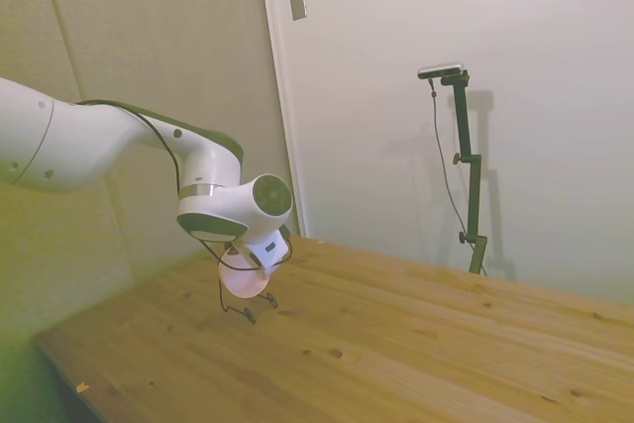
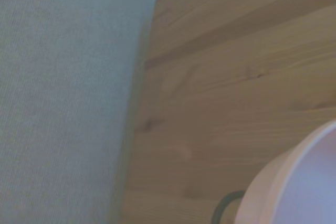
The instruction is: Load the bowl
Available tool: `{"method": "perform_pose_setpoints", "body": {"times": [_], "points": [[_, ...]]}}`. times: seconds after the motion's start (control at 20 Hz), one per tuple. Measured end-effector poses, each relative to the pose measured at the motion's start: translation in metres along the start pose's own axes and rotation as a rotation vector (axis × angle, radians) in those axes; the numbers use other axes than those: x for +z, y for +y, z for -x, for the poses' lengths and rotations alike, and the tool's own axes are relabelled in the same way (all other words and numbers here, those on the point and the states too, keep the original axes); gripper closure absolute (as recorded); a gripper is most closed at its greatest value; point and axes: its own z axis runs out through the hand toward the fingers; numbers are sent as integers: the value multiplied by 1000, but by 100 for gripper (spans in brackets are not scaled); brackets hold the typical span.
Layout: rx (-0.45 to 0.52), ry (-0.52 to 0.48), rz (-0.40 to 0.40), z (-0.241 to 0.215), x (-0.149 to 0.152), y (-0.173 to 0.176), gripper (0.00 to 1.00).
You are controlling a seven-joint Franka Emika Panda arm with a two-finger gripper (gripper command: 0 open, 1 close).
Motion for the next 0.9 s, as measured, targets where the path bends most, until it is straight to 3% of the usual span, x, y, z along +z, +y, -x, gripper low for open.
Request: {"method": "perform_pose_setpoints", "body": {"times": [0.9], "points": [[6, -1, -22, -4, 15, 11, 100]]}}
